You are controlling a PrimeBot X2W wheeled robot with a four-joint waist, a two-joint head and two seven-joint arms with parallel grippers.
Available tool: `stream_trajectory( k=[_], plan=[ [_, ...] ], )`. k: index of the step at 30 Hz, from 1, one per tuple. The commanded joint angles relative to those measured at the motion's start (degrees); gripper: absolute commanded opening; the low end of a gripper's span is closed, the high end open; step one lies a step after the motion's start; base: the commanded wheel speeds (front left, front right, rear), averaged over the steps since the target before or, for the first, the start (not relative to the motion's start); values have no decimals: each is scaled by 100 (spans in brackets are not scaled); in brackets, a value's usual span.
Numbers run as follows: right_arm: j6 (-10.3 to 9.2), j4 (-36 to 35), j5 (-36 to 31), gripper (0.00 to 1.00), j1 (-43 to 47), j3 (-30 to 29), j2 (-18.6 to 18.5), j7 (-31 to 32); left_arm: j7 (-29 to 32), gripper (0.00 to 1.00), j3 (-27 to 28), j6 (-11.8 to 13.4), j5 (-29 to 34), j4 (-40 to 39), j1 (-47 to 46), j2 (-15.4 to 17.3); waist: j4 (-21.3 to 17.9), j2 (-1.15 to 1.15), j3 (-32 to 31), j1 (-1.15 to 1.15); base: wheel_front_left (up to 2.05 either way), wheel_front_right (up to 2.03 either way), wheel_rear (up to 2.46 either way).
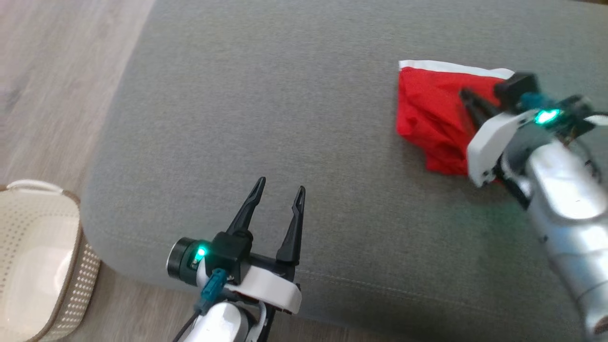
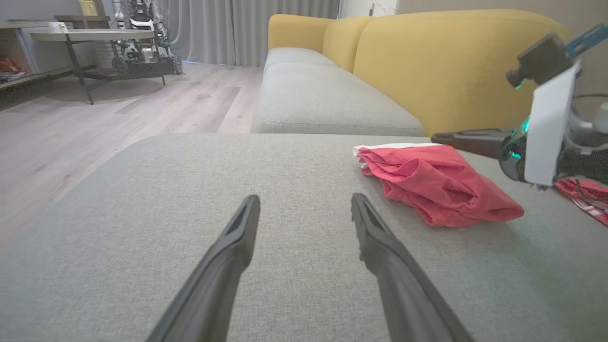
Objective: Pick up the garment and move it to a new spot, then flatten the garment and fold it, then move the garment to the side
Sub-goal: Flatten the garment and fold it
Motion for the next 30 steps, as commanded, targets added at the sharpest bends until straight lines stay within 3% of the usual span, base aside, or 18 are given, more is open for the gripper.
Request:
stream_trajectory(
  k=[1, 6, 14, 18, 22, 23, 24, 25, 30],
  plan=[
    [-1, 259, -10, 0, -103, 251, 232, -89, -29, 100, 121, 51, -70, -182, -92, -20, 105, 0, -12, 0, 0, 0, 0],
    [-1, 859, 324, 0, -61, 769, 631, -289, -29, 100, 136, 93, -89, -160, -69, -20, 95, 0, -104, 0, 0, 0, 0],
    [-1, 1132, 932, 0, 170, 1604, 1004, -505, -29, 100, 170, 88, -44, -164, -11, -20, -79, 0, -232, 0, 0, 0, 0],
    [-1, 851, 1674, 0, 438, 2093, 1190, -470, -29, 100, 228, 82, -17, -129, 52, -20, -193, 0, -377, 0, 0, 0, 0],
    [-1, 388, 2212, 0, 575, 2343, 1102, -815, -29, 100, 364, 105, -4, -158, 165, -20, -350, 0, -580, 0, 0, 0, 0],
    [-1, 305, 2256, 9, 596, 2327, 1056, -918, -29, 100, 420, 127, -6, -173, 213, -20, -399, 0, -637, 0, 0, 0, 0],
    [-1, 230, 2268, 45, 624, 2278, 1015, -1001, -29, 100, 488, 156, -12, -191, 268, -19, -453, 0, -700, 0, 0, 0, 0],
    [-1, 162, 2259, 100, 664, 2180, 979, -1057, -29, 100, 563, 186, -15, -218, 328, -13, -507, 0, -761, 0, 0, 0, 0],
    [-1, -780, 1597, 100, 1121, 786, 789, -1113, -29, 100, 1009, 341, -36, -475, 687, 10, -772, 0, -994, 0, 0, 0, 0]
  ],
)
